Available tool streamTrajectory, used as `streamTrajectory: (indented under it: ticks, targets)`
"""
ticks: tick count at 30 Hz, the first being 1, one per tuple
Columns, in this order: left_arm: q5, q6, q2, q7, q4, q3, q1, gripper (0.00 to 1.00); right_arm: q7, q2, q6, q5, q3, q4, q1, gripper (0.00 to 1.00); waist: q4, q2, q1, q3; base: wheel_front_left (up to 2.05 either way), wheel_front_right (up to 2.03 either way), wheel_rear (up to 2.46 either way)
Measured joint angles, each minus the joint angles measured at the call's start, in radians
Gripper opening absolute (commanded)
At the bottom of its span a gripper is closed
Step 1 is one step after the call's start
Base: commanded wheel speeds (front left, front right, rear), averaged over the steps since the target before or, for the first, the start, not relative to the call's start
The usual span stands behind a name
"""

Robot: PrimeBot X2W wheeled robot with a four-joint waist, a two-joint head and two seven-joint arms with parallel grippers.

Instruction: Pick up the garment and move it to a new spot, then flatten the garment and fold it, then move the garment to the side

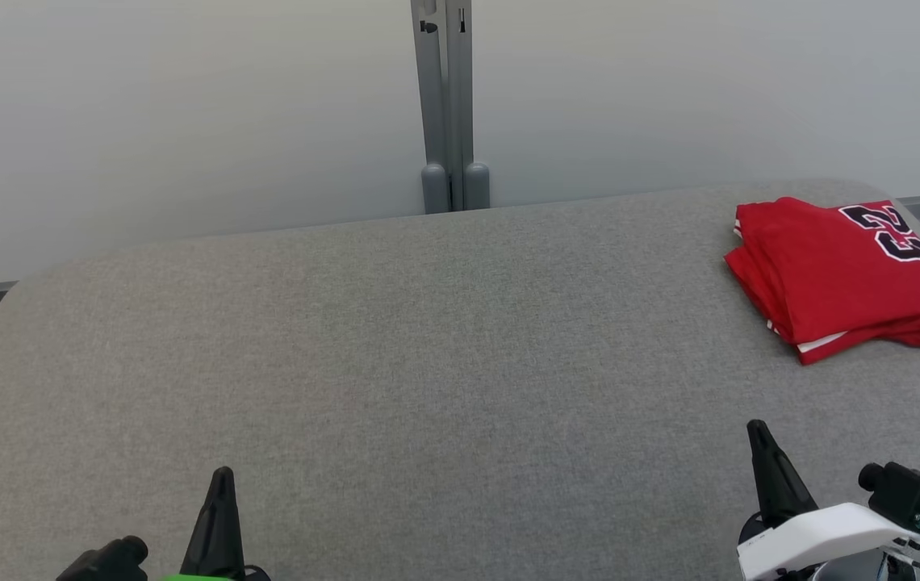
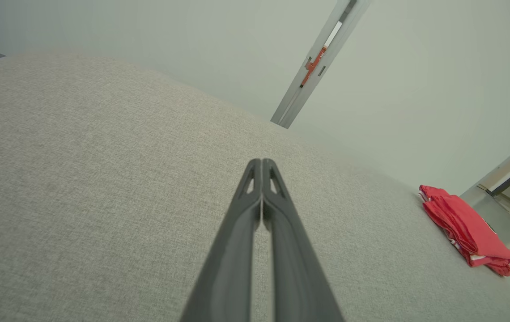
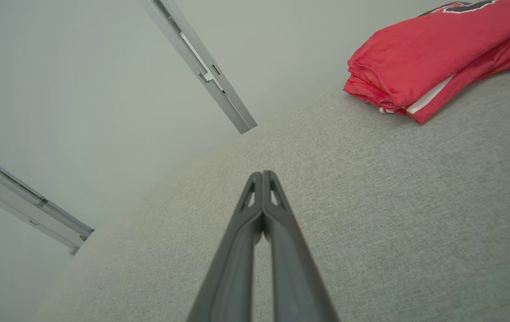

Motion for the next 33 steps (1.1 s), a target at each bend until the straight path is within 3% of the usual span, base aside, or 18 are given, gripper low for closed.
streamTrajectory:
  ticks: [33]
  targets:
    - [-0.445, -0.033, 0.012, 0.105, 0.043, 0.064, -0.099, 0.0, 0.113, 0.013, -0.001, 0.415, -0.067, 0.01, -0.075, 0.0, 0.007, 0.0, 0.0, 0.033, 0.0, 0.0, 0.0]
